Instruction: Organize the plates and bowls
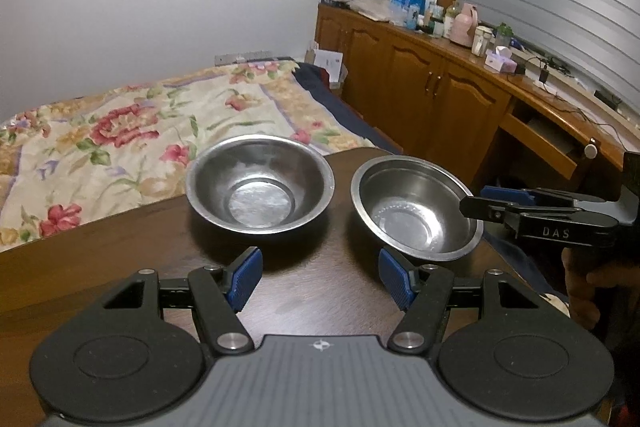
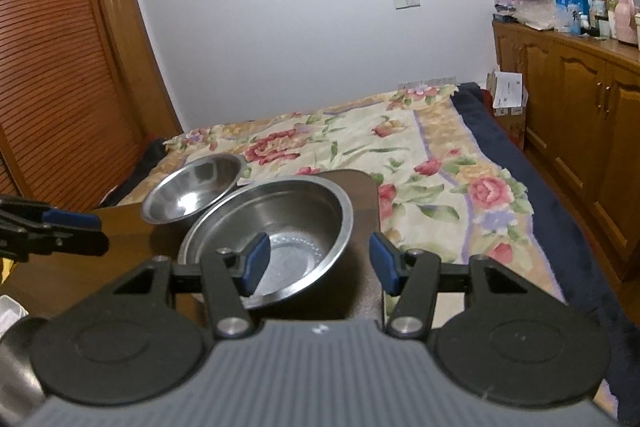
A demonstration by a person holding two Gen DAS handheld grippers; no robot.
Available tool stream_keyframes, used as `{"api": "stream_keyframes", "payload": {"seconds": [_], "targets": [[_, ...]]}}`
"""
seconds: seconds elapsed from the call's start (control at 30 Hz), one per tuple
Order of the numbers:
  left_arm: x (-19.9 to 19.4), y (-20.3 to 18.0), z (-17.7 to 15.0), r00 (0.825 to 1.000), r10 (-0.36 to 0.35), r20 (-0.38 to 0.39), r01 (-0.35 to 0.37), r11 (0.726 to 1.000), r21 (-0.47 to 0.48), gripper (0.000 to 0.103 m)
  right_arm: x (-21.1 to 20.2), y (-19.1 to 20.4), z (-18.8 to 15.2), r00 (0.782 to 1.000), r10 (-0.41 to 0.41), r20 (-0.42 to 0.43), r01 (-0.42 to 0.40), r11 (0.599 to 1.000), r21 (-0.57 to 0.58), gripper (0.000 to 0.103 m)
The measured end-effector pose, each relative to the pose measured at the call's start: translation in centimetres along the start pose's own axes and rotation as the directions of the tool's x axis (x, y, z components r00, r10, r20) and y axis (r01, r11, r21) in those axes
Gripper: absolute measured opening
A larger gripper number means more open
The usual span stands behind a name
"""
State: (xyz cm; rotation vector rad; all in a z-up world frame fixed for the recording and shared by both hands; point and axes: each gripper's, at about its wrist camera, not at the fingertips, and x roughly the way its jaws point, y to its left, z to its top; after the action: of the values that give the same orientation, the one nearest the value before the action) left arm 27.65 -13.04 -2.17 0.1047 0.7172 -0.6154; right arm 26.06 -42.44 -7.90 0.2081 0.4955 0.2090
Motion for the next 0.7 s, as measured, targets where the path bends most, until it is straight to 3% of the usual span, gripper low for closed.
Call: {"api": "stream_keyframes", "payload": {"seconds": [0.17, 0.57, 0.7], "targets": [[1.1, -0.4, 0.5, 1.000, -0.022, -0.010, 0.022, 1.000, 0.004, 0.067, 0.7, -0.3, 0.1, 0.999, 0.014, -0.031, -0.013, 1.000, 0.013, 0.056], [3.5, -1.1, 1.8, 0.996, -0.080, -0.044, 0.079, 0.997, -0.023, 0.061, 1.0, 0.0, 0.1, 0.997, 0.051, -0.056, -0.050, 0.999, 0.014, 0.041], [4.4, -1.1, 1.9, 0.996, -0.071, -0.061, 0.070, 0.997, -0.023, 0.058, 1.0, 0.2, 0.0, 0.997, 0.055, -0.061, -0.054, 0.998, 0.008, 0.036]]}}
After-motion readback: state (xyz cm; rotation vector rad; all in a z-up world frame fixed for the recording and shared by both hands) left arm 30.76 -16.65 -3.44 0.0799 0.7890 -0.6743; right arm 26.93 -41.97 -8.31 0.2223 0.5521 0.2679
